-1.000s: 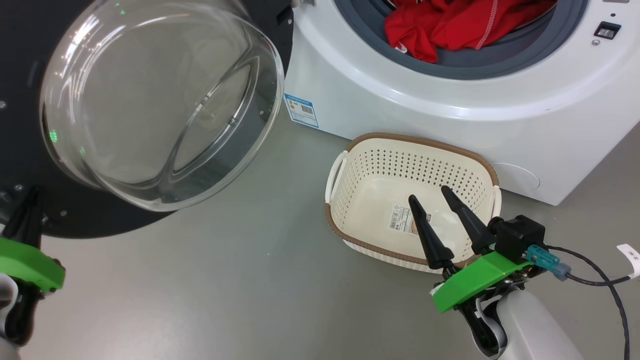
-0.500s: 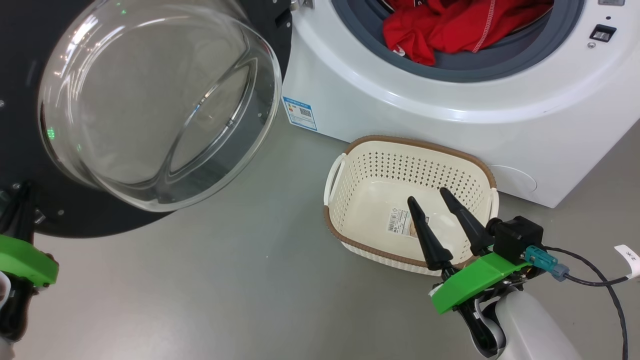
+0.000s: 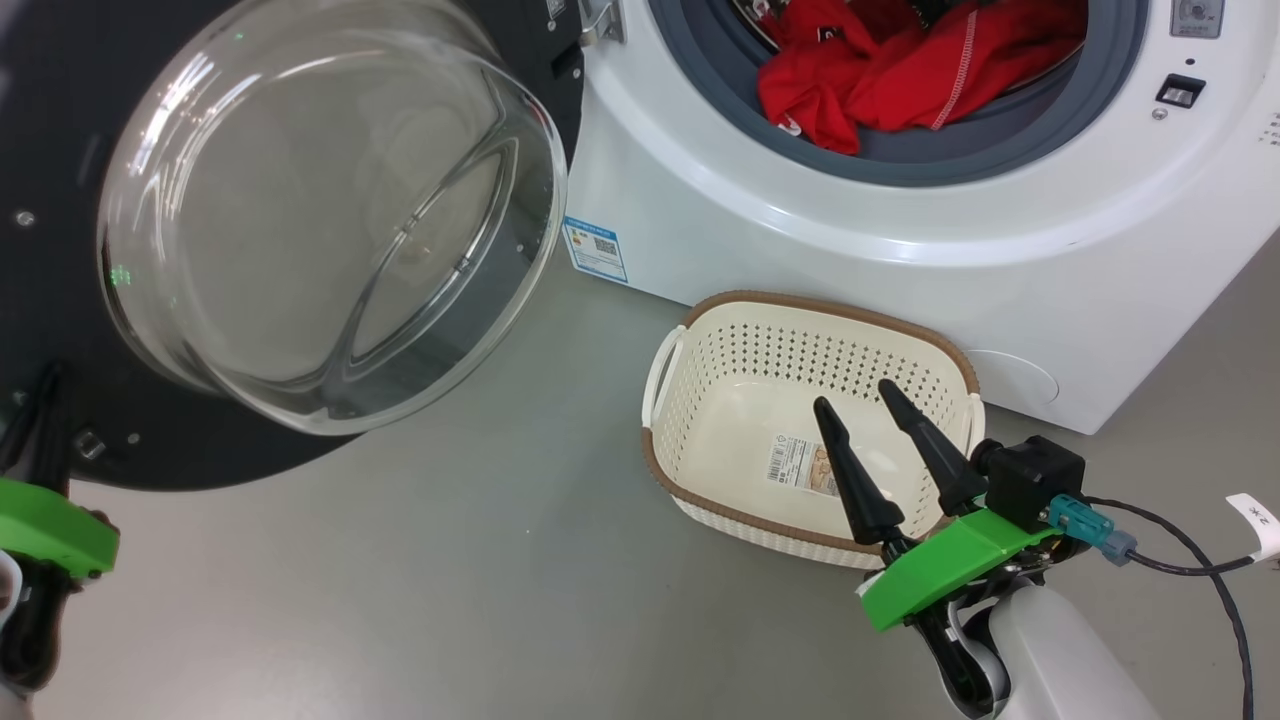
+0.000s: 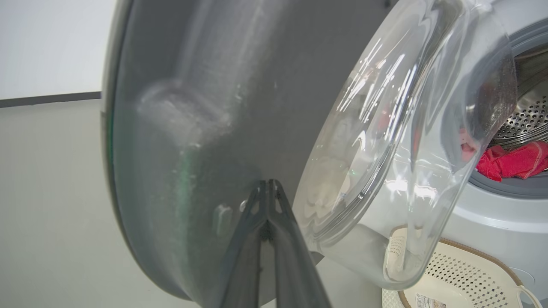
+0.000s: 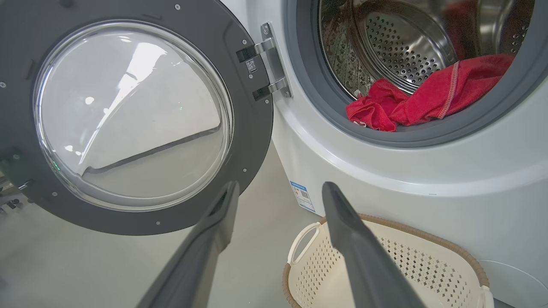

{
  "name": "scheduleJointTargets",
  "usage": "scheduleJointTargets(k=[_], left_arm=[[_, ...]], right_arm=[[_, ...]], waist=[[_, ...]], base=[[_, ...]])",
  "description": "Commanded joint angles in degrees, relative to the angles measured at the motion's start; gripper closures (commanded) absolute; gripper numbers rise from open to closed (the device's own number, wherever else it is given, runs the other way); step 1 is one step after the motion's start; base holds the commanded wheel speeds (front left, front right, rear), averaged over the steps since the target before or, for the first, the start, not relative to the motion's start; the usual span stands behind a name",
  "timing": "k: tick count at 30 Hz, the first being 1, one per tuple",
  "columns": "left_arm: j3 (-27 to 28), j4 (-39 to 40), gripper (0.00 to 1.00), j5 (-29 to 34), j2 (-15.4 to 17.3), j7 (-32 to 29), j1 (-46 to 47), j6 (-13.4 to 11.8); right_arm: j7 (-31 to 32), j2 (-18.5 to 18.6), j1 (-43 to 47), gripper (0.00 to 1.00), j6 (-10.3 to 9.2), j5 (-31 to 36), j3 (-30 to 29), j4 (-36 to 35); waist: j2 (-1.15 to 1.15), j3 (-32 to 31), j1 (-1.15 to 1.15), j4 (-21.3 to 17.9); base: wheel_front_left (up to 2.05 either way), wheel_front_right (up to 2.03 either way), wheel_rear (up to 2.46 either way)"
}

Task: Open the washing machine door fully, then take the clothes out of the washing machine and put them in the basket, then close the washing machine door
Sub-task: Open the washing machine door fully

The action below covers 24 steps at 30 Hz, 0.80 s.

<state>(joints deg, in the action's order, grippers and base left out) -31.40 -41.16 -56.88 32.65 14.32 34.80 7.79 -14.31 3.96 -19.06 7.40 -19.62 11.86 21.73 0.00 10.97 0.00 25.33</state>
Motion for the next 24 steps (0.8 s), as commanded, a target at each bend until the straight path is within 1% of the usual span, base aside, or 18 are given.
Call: scheduleJointTargets(k=[1,8,16,17,18,19,20,21,24], left_arm=[[3.03,1.2,1.0,-0.37,3.89,0.67,0.25,-0.31],[5.23,4.4,1.0,0.21,3.72,0.67,-3.46,-0.31],[8.93,10.03,1.0,2.66,2.64,0.67,-8.32,-0.31],[9.63,10.99,0.96,3.26,2.39,0.67,-8.9,-0.31],[10.54,12.12,0.78,3.95,2.13,0.67,-9.48,-0.31],[11.48,13.12,0.56,4.61,1.8,0.68,-10.18,-0.31],[12.36,14.01,0.21,5.29,1.48,0.68,-10.96,-0.31],[13.3,14.86,0.0,5.88,1.1,0.68,-11.75,-0.31],[15.58,17.43,0.0,7.49,-0.07,0.68,-14.11,-0.31]], right_arm=[[-0.69,-1.0,-0.17,0.0,0.09,0.05,1.14,-1.39],[-0.69,-0.86,0.62,0.0,0.09,-0.3,1.25,-1.59],[-0.69,-0.13,1.82,0.0,0.09,-0.95,1.58,-1.92],[-0.69,0.0,1.97,0.0,0.09,-1.03,1.61,-1.97],[-0.69,0.1,2.13,0.0,0.09,-1.08,1.67,-2.03],[-0.69,0.21,2.28,0.0,0.09,-1.12,1.72,-2.08],[-0.69,0.32,2.42,0.0,0.09,-1.16,1.74,-2.12],[-0.69,0.43,2.54,0.0,0.09,-1.2,1.77,-2.17],[-0.69,0.74,2.82,0.0,0.09,-1.31,1.85,-2.34]], waist=[[0.0,-0.28,0.0,-0.1],[0.0,-1.64,0.0,-1.0],[0.0,-3.57,0.0,-2.43],[0.0,-3.75,0.0,-2.6],[0.0,-3.95,0.0,-2.82],[0.0,-4.17,0.0,-3.05],[0.0,-4.3,0.0,-3.25],[0.0,-4.43,0.0,-3.48],[0.0,-4.83,0.0,-4.27]], base=[[0.0,0.0,0.0],[0.0,0.0,0.0],[0.0,0.0,0.0],[0.0,0.0,0.0],[0.0,0.0,0.0],[0.0,0.0,0.0],[0.0,0.0,0.0],[0.0,0.0,0.0],[0.0,0.0,0.0]])
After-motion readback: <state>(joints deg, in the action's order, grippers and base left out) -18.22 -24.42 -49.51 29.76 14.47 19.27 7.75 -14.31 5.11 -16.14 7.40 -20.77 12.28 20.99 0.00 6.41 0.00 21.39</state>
